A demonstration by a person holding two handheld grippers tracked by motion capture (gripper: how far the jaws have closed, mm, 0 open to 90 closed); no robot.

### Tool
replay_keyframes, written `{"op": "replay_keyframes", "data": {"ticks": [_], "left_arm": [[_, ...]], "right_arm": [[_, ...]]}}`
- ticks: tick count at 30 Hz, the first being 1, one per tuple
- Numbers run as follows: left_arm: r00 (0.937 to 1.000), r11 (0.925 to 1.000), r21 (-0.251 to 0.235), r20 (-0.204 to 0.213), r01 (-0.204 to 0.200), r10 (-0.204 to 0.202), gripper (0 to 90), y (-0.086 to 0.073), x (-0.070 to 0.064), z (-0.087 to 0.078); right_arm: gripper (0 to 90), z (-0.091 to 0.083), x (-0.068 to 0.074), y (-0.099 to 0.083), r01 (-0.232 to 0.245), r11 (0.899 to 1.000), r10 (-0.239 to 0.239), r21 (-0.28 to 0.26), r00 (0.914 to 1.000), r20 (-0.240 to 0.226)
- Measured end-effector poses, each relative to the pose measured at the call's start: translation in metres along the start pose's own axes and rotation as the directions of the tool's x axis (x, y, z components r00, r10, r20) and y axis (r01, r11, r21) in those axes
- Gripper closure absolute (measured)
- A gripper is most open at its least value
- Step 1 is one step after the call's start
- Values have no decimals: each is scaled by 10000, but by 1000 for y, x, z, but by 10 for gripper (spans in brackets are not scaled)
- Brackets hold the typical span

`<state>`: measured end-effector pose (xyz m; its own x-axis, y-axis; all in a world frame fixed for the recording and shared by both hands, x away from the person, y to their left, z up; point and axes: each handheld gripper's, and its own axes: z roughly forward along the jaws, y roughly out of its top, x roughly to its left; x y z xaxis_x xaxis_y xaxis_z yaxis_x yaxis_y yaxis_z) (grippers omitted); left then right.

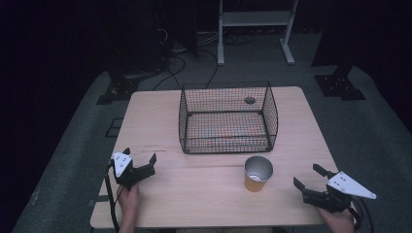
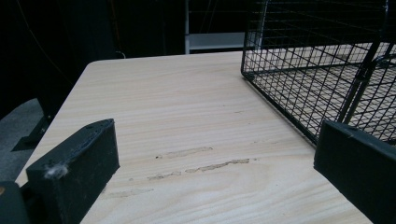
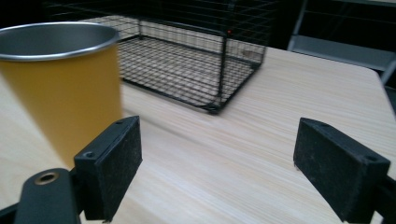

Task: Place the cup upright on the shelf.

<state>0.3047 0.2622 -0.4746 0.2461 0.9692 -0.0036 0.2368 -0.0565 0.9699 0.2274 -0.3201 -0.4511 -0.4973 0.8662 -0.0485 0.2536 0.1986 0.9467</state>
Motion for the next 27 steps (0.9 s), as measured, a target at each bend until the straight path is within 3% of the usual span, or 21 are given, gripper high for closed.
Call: {"op": "replay_keyframes", "data": {"ticks": [8,18,27], "left_arm": [[10000,10000,-4,7,3,-3,0,0,0,0],[10000,10000,-11,16,-10,10,0,0,0,0],[10000,10000,-15,22,4,-4,0,0,0,0]], "right_arm": [[131,2,22,6,497,9987,-485,138,9957,-785],[131,16,43,6,639,9971,-556,414,9827,-1764],[127,31,59,8,724,9958,-581,567,9732,-2223]]}}
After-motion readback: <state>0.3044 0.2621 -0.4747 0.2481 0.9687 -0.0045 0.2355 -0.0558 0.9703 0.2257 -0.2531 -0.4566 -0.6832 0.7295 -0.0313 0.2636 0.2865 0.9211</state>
